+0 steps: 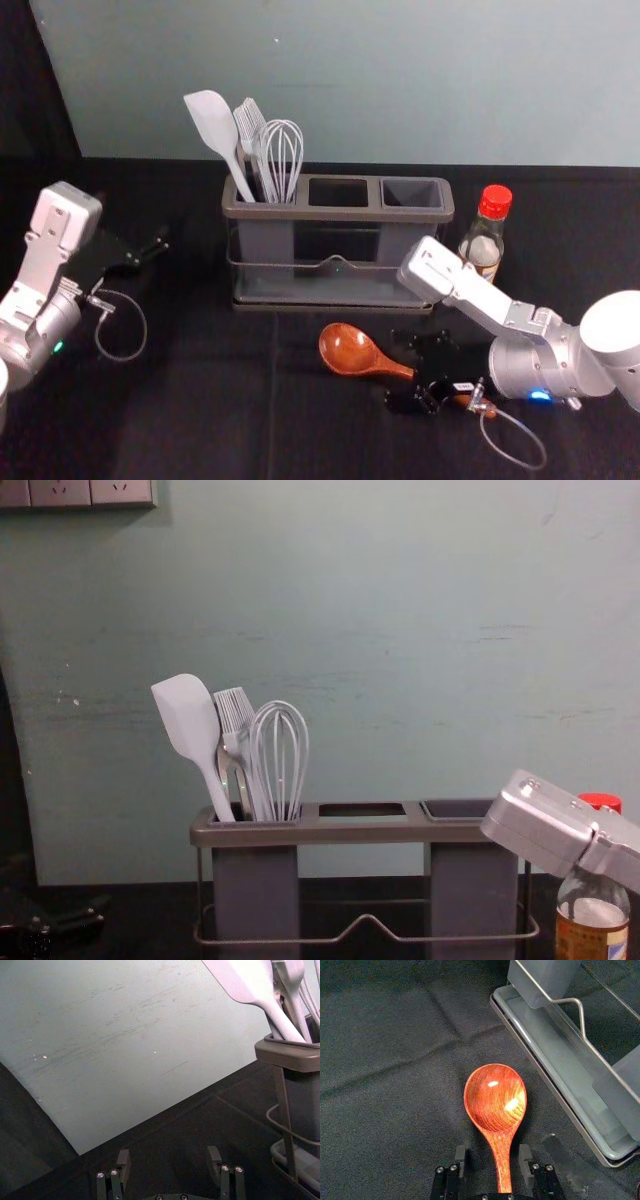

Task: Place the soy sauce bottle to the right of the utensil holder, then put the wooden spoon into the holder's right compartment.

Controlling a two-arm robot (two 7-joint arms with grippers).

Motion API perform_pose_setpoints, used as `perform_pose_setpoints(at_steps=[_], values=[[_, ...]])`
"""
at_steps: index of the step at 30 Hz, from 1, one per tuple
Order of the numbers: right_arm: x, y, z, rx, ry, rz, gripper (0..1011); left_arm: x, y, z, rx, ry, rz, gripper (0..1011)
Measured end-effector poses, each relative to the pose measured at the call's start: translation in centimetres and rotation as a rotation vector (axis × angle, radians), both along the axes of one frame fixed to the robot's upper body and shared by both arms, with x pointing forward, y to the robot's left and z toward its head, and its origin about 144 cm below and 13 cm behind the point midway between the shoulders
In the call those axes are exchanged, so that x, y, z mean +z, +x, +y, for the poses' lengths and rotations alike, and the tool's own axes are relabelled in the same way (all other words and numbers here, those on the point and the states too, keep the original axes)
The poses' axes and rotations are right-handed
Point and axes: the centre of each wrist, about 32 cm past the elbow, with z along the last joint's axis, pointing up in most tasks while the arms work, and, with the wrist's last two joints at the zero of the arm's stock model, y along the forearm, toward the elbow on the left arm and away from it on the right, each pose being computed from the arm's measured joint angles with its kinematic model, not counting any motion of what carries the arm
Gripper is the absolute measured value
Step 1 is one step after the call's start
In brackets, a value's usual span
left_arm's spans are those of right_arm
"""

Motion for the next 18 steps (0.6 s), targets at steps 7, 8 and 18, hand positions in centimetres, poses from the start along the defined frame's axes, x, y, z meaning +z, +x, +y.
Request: perform_pose_setpoints(at_steps=[7, 8, 18], values=[[0.06, -0.04, -0.03, 0.0, -0.003, -0.004, 523, 0.0, 0.0, 0.0, 0.0, 0.0, 0.0, 1005], [0.07, -0.04, -0.03, 0.0, -0.003, -0.004, 499, 0.0, 0.0, 0.0, 0.0, 0.0, 0.0, 1005], [0.29, -0.01, -0.16, -0.003, 0.002, -0.01, 177, 0.0, 0.0, 0.0, 0.0, 0.0, 0.0, 1005]])
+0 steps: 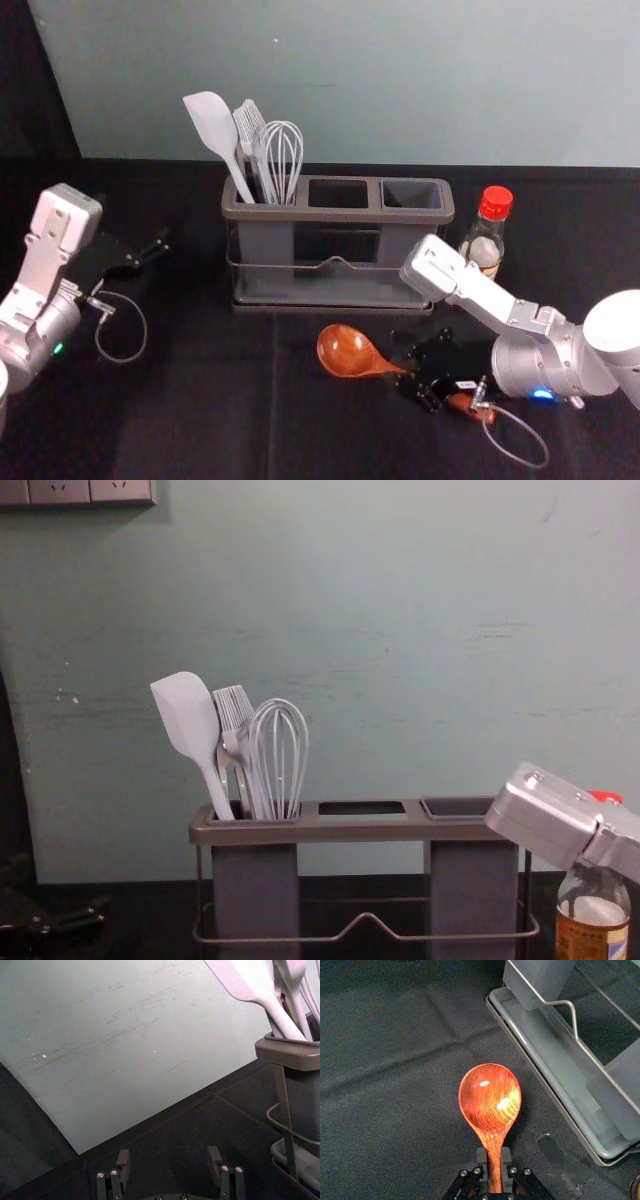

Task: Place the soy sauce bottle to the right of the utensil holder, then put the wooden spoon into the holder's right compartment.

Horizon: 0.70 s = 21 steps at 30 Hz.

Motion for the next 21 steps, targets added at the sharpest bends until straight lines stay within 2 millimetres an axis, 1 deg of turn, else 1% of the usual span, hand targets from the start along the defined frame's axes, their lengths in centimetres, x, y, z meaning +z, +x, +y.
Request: perform_pose_setpoints(at_steps=[4, 15, 21], values=[[0.01, 0.0, 0.0, 0.001, 0.002, -0.001, 148, 0.0, 0.0, 0.0, 0.0, 0.0, 0.0, 1005], [-0.2, -0.13, -0.18, 0.002, 0.013, 0.004, 148, 0.0, 0.0, 0.0, 0.0, 0.0, 0.0, 1005], [0.25, -0.52, -0.38, 0.005, 0.035, -0.002, 148, 0.0, 0.0, 0.0, 0.0, 0.0, 0.0, 1005]])
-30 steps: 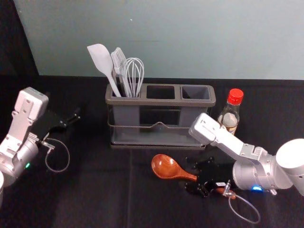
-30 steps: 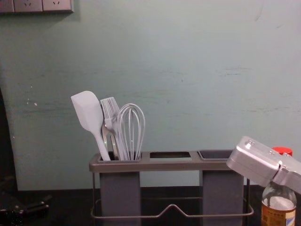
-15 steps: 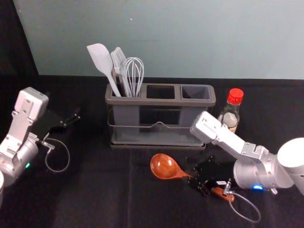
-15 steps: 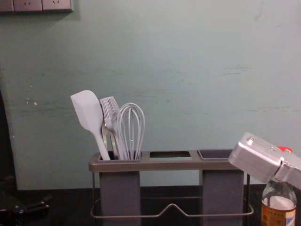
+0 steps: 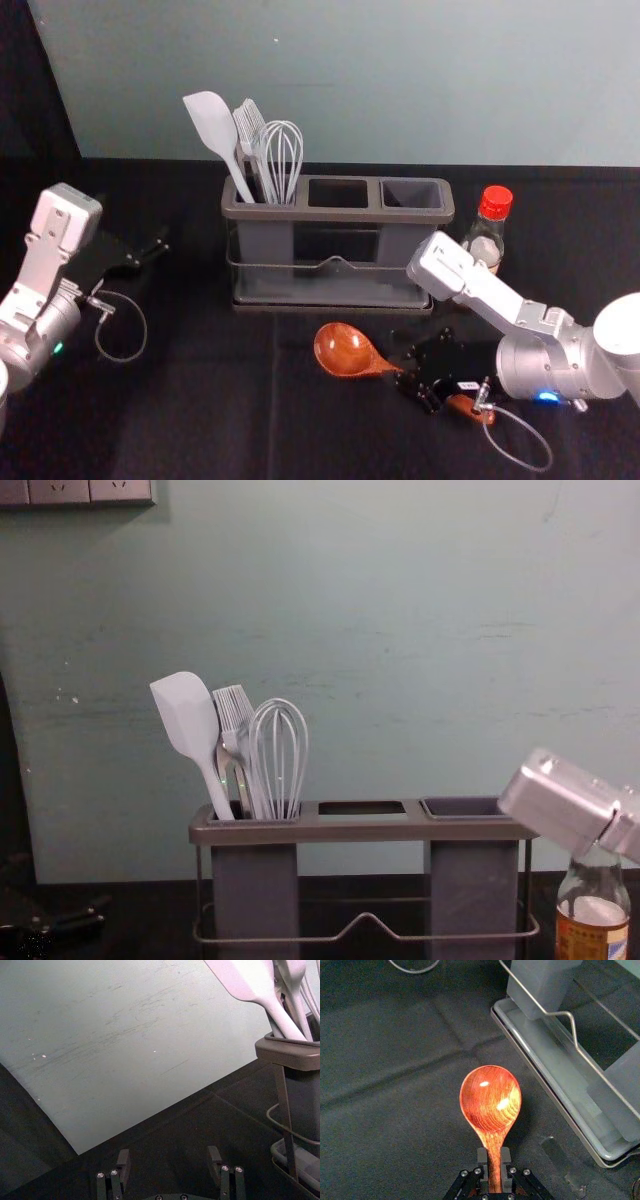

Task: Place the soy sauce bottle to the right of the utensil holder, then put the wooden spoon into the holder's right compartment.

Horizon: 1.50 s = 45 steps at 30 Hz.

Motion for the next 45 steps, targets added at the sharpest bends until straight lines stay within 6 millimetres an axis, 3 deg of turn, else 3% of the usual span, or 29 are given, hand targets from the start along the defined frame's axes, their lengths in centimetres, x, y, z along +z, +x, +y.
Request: perform_pose_setpoints(at_steps=[31, 45], values=[[1.8, -2.3, -1.5, 0.002, 0.158, -0.04, 148, 0.0, 0.0, 0.0, 0.0, 0.0, 0.0, 1005], [2.8, -3.5, -2.7, -0.02, 0.31, -0.084, 148, 0.0, 0.0, 0.0, 0.0, 0.0, 0.0, 1005]])
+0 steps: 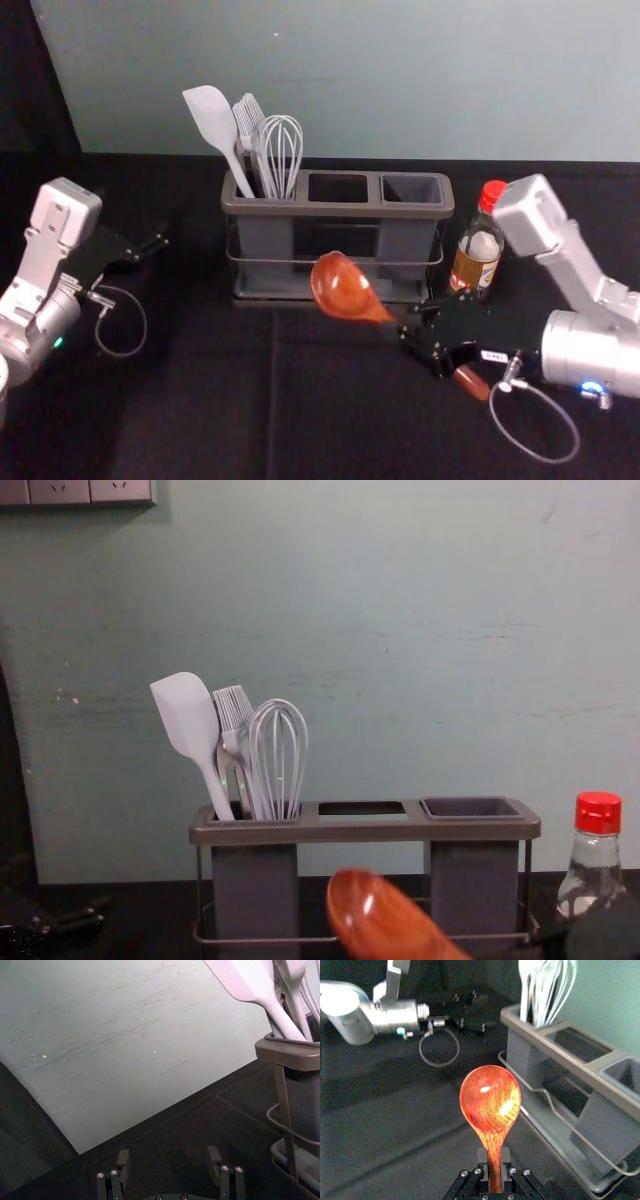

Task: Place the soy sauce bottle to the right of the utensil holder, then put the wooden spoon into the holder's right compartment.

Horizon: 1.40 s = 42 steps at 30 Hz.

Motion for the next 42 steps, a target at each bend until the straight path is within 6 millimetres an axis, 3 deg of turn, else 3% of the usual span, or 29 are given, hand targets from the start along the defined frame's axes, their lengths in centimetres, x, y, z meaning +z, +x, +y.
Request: perform_pose_setpoints(at_steps=[13, 23, 42], values=[[0.3, -1.4, -1.8, -0.046, 0.205, -0.112, 148, 0.0, 0.0, 0.0, 0.0, 0.0, 0.0, 1005], [-0.1, -1.2, -2.1, -0.098, 0.325, -0.185, 148, 0.0, 0.0, 0.0, 0.0, 0.0, 0.0, 1005], [-0.4, 3.1, 0.2, -0.197, 0.51, -0.286, 148, 0.0, 0.0, 0.0, 0.0, 0.0, 0.0, 1005]])
